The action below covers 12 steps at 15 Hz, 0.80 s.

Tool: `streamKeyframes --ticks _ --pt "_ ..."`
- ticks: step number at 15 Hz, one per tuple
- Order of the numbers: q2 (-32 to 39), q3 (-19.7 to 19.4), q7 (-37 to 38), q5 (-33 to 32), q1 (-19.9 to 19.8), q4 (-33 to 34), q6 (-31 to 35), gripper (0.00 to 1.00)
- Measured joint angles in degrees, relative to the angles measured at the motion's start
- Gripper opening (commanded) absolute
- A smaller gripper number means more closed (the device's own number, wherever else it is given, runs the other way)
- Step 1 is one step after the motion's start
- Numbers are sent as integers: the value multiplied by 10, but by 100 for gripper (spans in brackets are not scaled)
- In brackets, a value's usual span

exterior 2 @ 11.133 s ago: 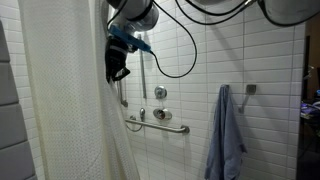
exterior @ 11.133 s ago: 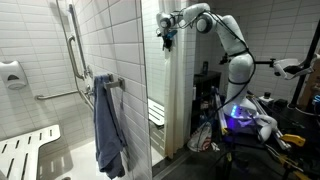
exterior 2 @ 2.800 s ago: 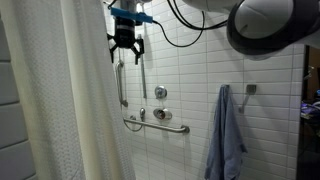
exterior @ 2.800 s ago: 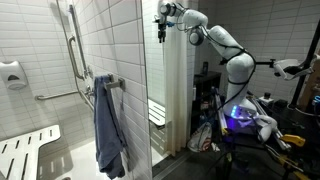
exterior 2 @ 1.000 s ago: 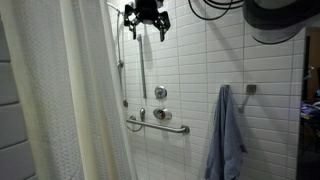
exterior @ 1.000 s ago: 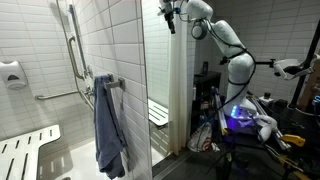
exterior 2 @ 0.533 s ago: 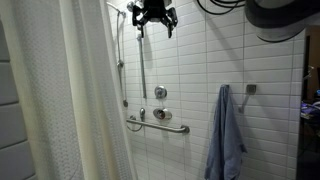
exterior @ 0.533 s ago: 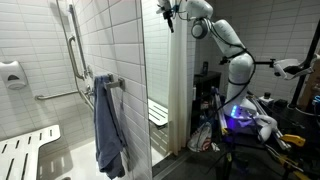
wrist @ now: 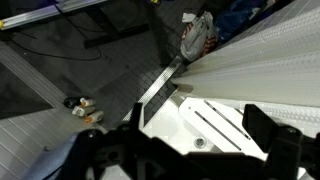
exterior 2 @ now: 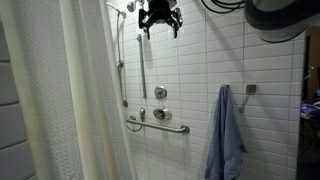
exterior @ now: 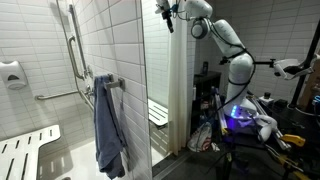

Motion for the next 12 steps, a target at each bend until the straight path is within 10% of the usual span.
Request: streamKeyframes --ticks 12 --pt "14 2 -21 -4 -9 -3 -4 100"
